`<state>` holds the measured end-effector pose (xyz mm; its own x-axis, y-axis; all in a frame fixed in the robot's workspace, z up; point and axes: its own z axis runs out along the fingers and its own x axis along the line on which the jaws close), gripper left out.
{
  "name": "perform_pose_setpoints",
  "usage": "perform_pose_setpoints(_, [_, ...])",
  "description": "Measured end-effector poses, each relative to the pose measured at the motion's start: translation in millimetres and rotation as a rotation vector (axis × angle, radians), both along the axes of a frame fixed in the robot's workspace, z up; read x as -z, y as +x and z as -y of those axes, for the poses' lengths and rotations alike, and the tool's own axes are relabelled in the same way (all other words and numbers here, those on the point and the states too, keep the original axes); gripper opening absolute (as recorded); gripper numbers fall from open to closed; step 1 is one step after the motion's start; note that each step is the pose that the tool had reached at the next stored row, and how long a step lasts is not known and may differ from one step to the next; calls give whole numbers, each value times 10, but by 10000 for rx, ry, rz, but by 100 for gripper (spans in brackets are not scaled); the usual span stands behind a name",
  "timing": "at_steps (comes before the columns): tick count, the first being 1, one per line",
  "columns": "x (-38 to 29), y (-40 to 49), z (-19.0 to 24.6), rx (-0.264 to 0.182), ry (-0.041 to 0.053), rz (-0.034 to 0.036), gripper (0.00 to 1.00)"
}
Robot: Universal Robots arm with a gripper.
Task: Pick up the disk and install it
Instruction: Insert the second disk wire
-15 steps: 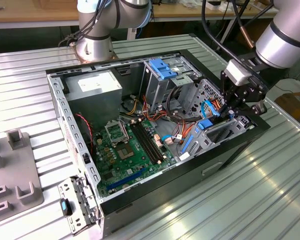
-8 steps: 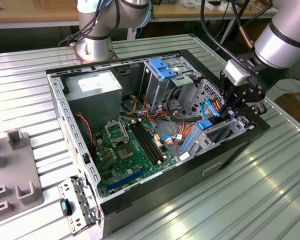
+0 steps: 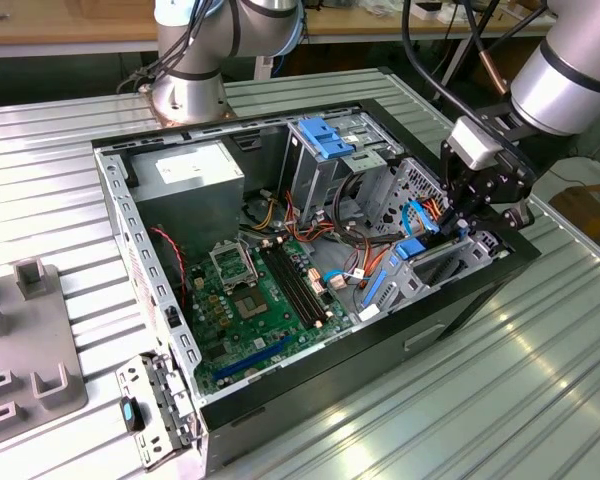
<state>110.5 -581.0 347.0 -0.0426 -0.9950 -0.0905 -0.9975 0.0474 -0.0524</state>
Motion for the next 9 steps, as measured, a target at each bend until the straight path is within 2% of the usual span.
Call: perform_pose_setpoints(9, [14, 0, -8, -1, 0, 0, 17])
